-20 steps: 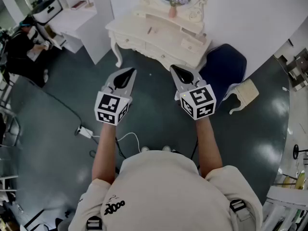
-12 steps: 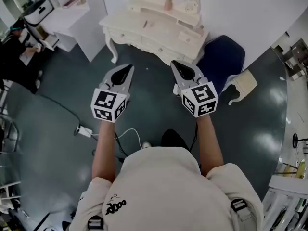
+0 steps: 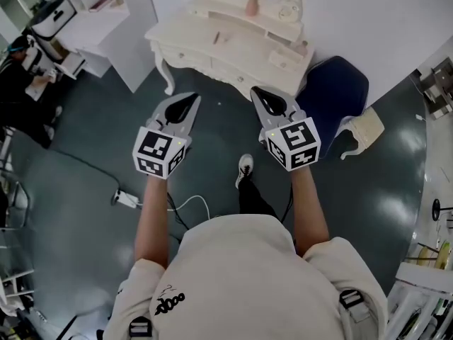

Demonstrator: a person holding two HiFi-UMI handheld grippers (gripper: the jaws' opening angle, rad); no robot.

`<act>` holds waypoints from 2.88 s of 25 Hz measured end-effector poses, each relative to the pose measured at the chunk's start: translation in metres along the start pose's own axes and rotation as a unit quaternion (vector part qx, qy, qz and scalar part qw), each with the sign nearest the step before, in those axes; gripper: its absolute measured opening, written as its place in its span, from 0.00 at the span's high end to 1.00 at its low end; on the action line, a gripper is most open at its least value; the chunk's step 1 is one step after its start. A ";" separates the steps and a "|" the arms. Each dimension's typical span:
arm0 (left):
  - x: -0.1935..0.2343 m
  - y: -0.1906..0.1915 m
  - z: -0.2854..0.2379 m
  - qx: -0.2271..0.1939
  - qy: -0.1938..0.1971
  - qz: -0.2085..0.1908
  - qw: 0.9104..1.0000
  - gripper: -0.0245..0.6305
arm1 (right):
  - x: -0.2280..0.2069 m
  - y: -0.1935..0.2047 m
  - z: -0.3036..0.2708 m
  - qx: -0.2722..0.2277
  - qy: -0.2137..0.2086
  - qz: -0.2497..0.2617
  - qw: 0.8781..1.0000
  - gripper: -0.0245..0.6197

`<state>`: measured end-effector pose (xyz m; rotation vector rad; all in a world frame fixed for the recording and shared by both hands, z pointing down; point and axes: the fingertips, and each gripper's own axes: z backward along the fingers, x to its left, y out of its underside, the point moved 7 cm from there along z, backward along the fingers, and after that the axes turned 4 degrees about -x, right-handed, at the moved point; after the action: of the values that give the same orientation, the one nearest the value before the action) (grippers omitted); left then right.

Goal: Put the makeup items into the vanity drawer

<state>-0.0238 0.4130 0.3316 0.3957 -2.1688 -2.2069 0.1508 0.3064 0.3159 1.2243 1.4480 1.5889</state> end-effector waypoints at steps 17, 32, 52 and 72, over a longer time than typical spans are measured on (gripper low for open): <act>0.123 0.019 -0.231 0.033 -0.043 0.007 0.998 0.93 | -0.215 0.034 -0.186 -0.017 -0.025 0.008 1.000 0.96; 0.192 0.061 -0.337 0.085 -0.067 0.045 0.993 0.93 | -0.295 0.105 -0.298 0.073 -0.098 -0.044 0.992 0.96; 0.364 0.182 -0.418 0.162 -0.006 0.109 0.981 0.93 | -0.293 0.252 -0.491 0.310 -0.108 -0.027 0.944 0.70; 0.415 0.255 -0.441 0.234 0.071 0.141 0.959 0.93 | -0.275 0.341 -0.541 0.414 -0.107 -0.009 0.904 0.62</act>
<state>-0.3804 -0.1080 0.5147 0.2235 -2.4686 -1.4673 -0.2157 -0.2013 0.6190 1.7593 2.0493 0.7606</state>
